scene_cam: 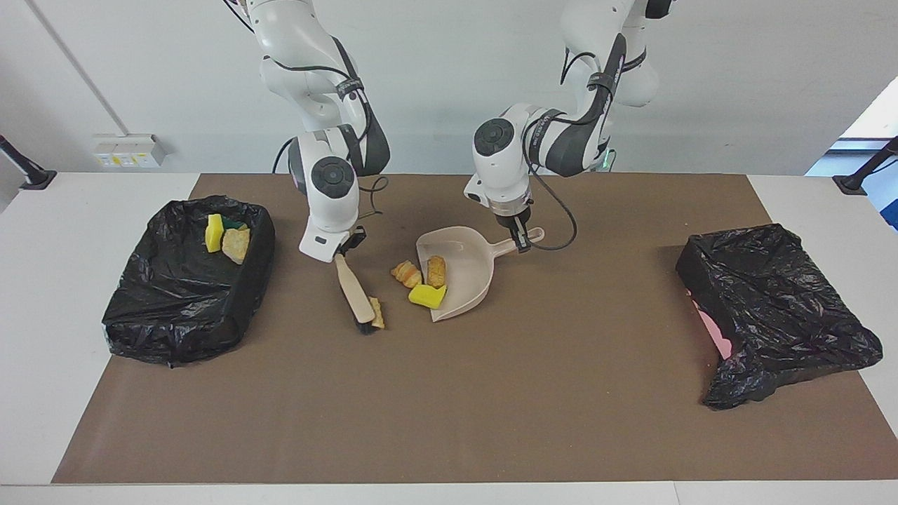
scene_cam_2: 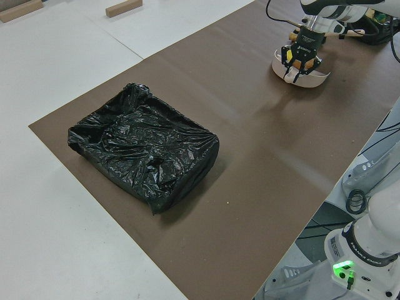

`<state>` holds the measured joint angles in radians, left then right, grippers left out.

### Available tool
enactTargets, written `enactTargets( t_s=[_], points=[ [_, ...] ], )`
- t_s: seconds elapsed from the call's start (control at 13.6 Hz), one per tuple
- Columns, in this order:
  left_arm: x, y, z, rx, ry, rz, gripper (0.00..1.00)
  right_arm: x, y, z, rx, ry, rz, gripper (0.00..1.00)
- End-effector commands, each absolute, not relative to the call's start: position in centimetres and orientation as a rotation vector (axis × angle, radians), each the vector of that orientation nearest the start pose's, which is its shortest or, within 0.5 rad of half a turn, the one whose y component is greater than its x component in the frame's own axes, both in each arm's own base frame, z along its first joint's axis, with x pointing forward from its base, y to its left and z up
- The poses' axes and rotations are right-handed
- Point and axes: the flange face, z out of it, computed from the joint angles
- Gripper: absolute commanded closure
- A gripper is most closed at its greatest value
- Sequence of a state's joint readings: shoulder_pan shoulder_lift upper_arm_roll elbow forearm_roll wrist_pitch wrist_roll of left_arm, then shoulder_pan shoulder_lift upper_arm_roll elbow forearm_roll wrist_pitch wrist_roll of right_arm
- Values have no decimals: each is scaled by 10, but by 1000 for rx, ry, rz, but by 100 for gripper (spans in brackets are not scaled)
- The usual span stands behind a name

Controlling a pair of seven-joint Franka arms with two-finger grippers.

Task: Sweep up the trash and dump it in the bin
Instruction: 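Sweep the crumbs into the dustpan with the right gripper while the left gripper holds it, then carry the loaded dustpan toward the black bag with the left gripper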

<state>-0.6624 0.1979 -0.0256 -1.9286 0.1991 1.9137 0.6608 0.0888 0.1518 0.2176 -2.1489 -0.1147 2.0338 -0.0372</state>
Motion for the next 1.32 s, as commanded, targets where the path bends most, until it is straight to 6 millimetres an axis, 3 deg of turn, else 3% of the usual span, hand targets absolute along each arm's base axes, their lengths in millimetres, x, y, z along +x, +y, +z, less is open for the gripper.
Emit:
enactTargets(
  t_s=[0.0,0.15,0.44,0.59,0.81,1.1,1.25],
  points=[
    [446,-351,374,-2218,1922,306,100,490,184,314,-3098,-528,403,100],
    [445,-351,374,-2219,1922,306,100,475,217,319,-3005,-424,425,100],
    [445,-351,373,-2218,1924,308,100,452,229,327,-2861,-301,617,100],
    [444,-352,373,-2228,1923,307,100,439,256,334,-2757,-254,637,100],
    [444,-352,373,-2238,1923,310,100,432,278,350,-2670,-209,624,100],
    [450,-348,372,-2249,1920,289,100,434,249,383,-2680,-240,691,100],
    [455,-334,364,-2260,1914,299,100,432,236,397,-2785,-245,734,100]
  ],
)
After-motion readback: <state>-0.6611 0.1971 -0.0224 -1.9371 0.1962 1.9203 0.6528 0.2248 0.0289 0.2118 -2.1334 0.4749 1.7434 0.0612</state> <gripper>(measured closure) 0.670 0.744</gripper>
